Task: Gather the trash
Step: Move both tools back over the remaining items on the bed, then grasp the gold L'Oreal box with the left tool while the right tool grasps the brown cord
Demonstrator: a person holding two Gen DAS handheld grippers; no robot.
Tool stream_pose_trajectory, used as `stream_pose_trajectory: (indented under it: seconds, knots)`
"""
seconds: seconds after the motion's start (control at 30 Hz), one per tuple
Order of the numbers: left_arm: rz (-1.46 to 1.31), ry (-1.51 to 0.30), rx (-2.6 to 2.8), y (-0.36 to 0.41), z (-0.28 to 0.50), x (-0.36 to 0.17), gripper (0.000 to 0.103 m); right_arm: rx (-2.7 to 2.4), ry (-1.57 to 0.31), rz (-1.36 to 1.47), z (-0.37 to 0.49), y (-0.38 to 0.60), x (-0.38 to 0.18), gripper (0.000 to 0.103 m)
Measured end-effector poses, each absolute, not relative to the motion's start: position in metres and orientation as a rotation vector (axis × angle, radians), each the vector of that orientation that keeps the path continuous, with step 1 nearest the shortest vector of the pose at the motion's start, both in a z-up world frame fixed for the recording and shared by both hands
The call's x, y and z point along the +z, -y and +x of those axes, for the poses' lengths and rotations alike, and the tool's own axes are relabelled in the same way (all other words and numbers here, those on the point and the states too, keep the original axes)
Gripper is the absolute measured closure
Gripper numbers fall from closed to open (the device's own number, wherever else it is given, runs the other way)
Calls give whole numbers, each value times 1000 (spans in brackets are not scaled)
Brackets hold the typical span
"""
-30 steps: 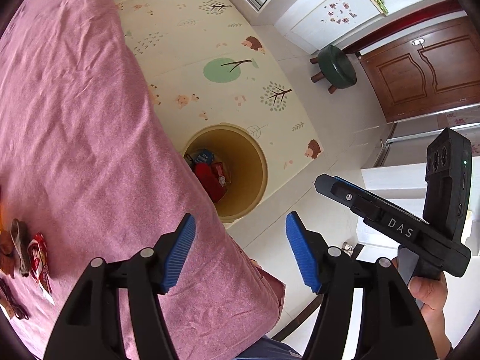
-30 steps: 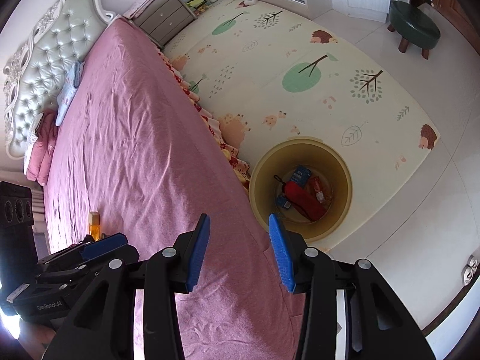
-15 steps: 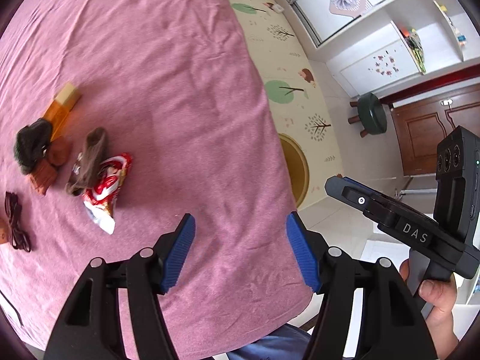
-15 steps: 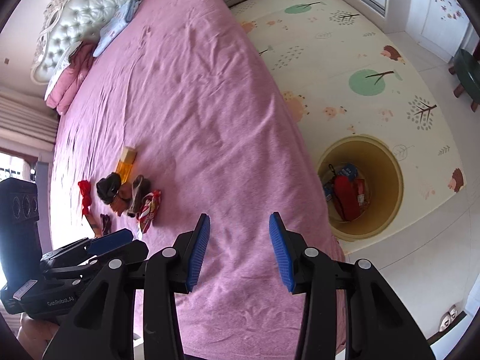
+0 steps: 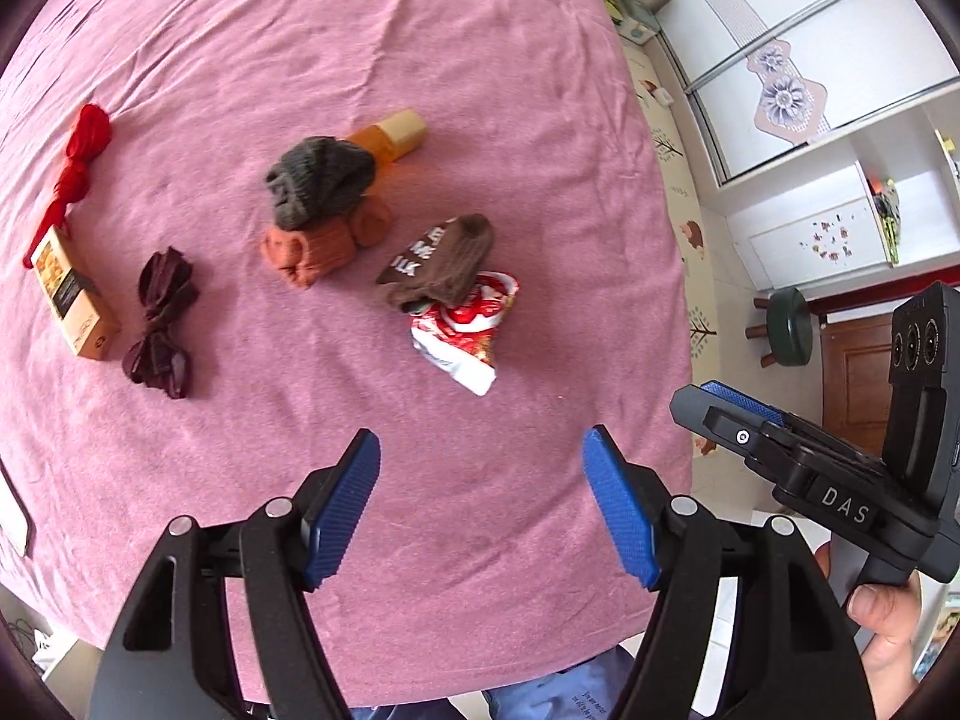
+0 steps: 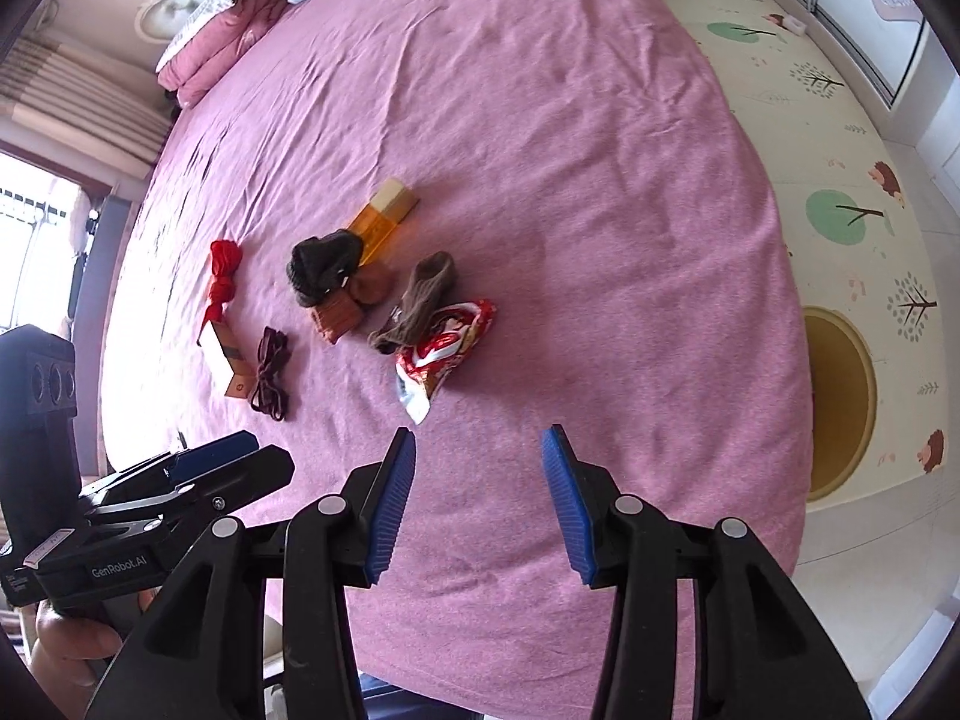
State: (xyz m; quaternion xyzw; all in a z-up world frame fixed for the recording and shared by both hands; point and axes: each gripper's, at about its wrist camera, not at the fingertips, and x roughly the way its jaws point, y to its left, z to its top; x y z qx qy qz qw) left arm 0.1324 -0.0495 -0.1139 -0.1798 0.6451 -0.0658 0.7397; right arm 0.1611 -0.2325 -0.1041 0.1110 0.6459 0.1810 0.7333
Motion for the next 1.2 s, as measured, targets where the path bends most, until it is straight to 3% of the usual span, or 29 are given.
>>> stream_pose_trajectory:
  seconds: [0.8, 1.2]
  knots:
    - [-667, -1375, 141, -162, 100, -152, 30, 546, -1490, 99, 162, 27, -138, 57]
    - [-726, -1386, 249, -211, 134, -183, 30, 557, -1556, 68, 189, -13, -173, 57]
